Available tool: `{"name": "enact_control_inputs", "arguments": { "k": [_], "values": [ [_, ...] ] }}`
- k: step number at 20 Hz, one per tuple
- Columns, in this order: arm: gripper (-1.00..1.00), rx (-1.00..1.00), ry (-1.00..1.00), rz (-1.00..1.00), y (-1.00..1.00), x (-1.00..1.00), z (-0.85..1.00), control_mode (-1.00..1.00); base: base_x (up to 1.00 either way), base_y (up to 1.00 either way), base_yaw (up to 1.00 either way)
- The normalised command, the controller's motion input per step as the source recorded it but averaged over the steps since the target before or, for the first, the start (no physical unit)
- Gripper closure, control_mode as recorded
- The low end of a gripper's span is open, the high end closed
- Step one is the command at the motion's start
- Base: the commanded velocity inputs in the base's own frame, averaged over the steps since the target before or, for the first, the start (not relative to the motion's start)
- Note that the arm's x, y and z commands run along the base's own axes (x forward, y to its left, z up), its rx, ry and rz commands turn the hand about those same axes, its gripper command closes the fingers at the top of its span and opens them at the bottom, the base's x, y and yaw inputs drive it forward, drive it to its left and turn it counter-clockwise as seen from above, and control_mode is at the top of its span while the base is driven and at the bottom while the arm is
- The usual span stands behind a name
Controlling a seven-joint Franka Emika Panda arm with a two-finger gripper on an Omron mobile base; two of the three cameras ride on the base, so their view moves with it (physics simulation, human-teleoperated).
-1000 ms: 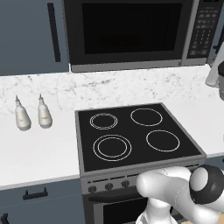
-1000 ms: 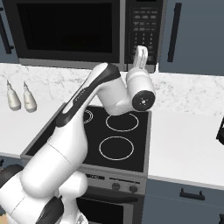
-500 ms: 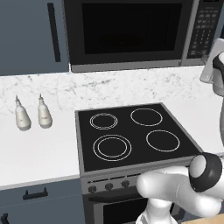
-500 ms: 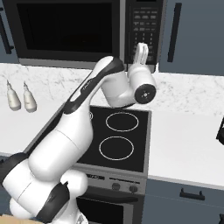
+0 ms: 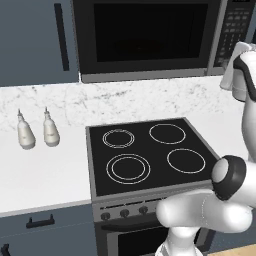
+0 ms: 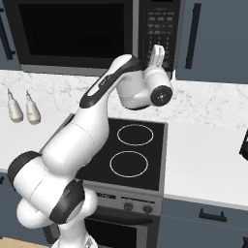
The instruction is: Open the microwave, place the bowl with waffle inside the microwave, then close the microwave door and turn it on.
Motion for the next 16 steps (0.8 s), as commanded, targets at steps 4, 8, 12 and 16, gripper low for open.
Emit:
{"name": "enact_control_inputs", "arguments": {
  "k": [4,8,12,16],
  "values": [
    [1.0,0.0,0.0,0.01,0.0,0.66,-0.1,-1.0,0.0,0.0,0.0],
    [1.0,0.0,0.0,0.03,0.0,0.82,-0.12,-1.0,0.0,0.0,0.0],
    [1.0,-0.02,0.06,0.04,0.18,0.96,-0.16,-1.0,0.0,0.0,0.0],
    [1.0,-0.1,0.17,0.03,0.39,1.0,-0.18,-1.0,0.0,0.0,0.0]
  ]
}}
